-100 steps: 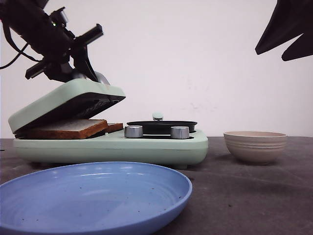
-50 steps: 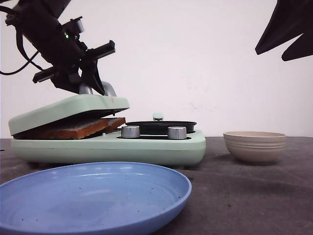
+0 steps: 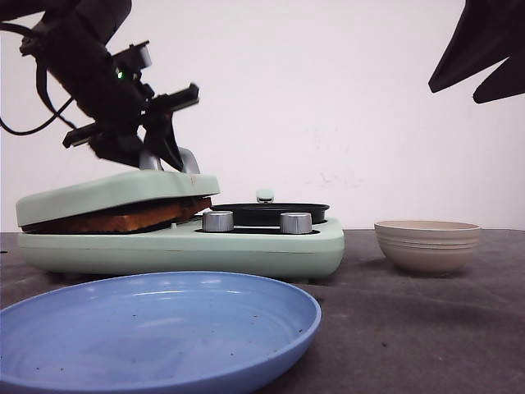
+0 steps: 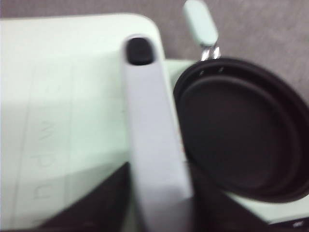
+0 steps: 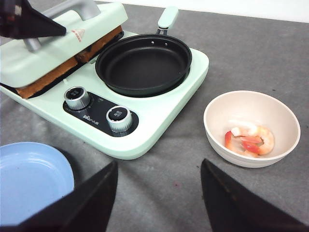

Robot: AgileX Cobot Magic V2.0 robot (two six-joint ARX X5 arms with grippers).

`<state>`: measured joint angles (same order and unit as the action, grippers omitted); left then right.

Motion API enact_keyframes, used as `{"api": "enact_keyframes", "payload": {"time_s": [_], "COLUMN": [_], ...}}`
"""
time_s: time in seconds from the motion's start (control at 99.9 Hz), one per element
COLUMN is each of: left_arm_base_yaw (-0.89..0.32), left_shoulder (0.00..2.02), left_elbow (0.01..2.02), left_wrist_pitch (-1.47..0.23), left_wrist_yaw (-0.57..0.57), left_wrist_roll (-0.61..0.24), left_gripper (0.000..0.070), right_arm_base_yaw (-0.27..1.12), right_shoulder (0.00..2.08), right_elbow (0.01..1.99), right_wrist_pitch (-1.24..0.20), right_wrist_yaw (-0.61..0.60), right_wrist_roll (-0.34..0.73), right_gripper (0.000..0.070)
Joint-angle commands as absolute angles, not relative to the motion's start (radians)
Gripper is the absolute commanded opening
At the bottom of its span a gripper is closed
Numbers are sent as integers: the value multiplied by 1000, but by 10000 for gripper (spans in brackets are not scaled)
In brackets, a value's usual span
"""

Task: Make breakfast with bread and shrimp
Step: 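Pull the lid down over the bread with the left gripper, then open the left gripper and raise it off the closed lid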

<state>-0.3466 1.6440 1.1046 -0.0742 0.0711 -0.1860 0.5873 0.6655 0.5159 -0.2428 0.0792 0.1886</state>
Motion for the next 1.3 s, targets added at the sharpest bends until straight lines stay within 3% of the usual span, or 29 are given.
{"api": "enact_keyframes", "payload": {"time_s": [0.0,0.19,0.29,0.35,0.561,1.292], "left_arm_base_yaw": [-334,-334,-334,-334,-334,-287], "left_shoulder": [1697,1692,1680,1671,1624,1279], "left_elbow": [1077,1093,1111,1127,1194,1268], "left_wrist_pitch": [-163,-161,-163,-166,-173,-189], "left_wrist_yaw": [49,81,88,100,159,165], "left_wrist_roll": [-166,-166,-167,-167,-177,-221], "left_gripper": [366,376,524,555,556,553], "right_arm_base_yaw": [593,593,593,593,593,593], "right_shoulder": [672,672,672,672,672,672], "right_elbow": [524,524,524,524,524,524], "right_wrist_pitch": [-239,-240,-240,-240,-240,-240], "right_wrist_yaw": [80,80,80,80,80,88], "right_wrist_roll": [202,202,202,203,203,206], "right_gripper": [329,329,329,329,329,329]}}
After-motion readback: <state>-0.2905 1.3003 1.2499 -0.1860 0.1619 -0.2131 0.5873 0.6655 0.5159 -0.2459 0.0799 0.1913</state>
